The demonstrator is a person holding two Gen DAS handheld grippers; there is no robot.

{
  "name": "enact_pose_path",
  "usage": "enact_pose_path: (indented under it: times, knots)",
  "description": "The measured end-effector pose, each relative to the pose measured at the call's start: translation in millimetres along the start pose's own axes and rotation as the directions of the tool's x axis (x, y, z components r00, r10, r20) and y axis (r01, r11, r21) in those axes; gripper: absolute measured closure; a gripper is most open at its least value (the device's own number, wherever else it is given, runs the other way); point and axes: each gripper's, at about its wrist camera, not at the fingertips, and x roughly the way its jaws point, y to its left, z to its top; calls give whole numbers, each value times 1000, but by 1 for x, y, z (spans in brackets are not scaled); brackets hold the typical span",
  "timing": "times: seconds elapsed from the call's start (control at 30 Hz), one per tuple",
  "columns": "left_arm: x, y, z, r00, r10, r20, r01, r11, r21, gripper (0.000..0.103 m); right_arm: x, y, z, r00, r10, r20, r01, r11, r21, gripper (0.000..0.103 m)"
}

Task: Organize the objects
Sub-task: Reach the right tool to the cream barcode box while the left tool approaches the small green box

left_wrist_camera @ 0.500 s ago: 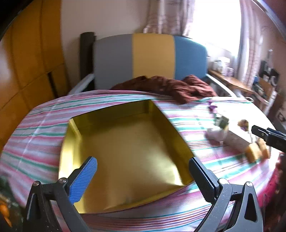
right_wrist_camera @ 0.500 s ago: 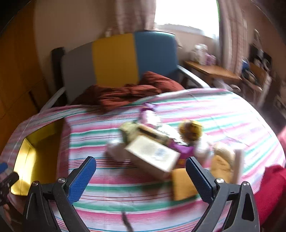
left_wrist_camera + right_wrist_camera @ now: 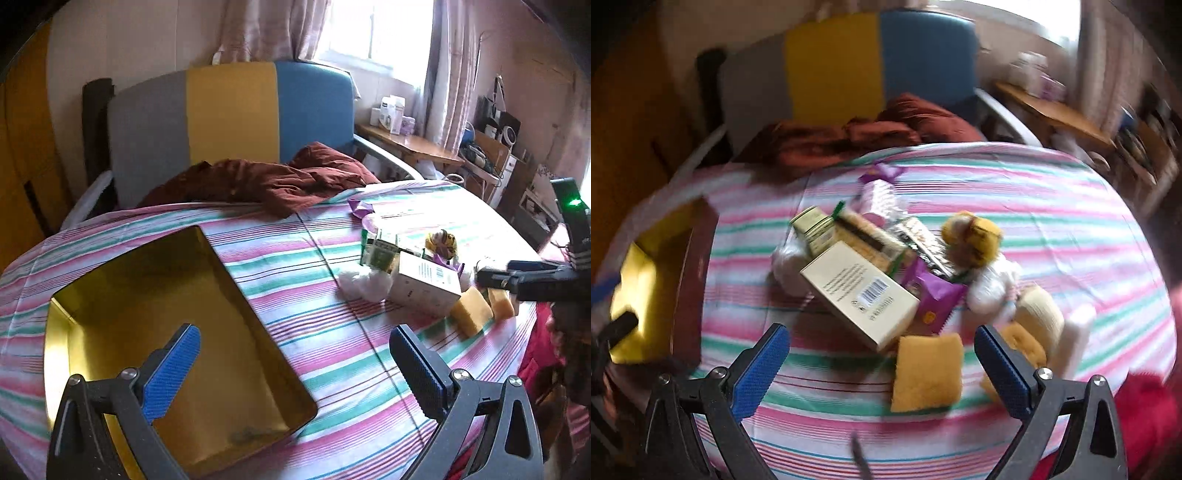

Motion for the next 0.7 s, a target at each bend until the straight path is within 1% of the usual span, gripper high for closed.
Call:
enact_pose_path:
  times: [0.07,0.2,0.27,0.37,0.47,0.6,0.7]
  knots:
    - [8,-4,4,1000,19,-2,-19,1000,10,0,6,8,5,1000,4,-12,-4,999,-54,2]
    - [16,-10,11,999,35,2,-35,999,25,0,19,11,13,999,-2,-32,-1,995,-99,2]
    - [19,-10,11,999,33,-5,-33,999,29,0,25,12,17,999,-8,-42,3,993,-117,2]
    - [23,-14,13,999,37,1,-37,998,44,0,33,14,21,998,-3,-66,-6,989,-150,2]
    - [27,-16,16,1000,28,-8,-27,998,51,0,44,15,24,996,-2,-93,-15,983,-182,2]
    - [31,-17,17,999,31,-11,-30,998,53,0,55,11,28,994,2,-111,-26,976,-218,2]
    - [35,-17,17,1000,19,-18,-18,998,57,0,66,12,31,992,5,-128,-37,967,-251,9]
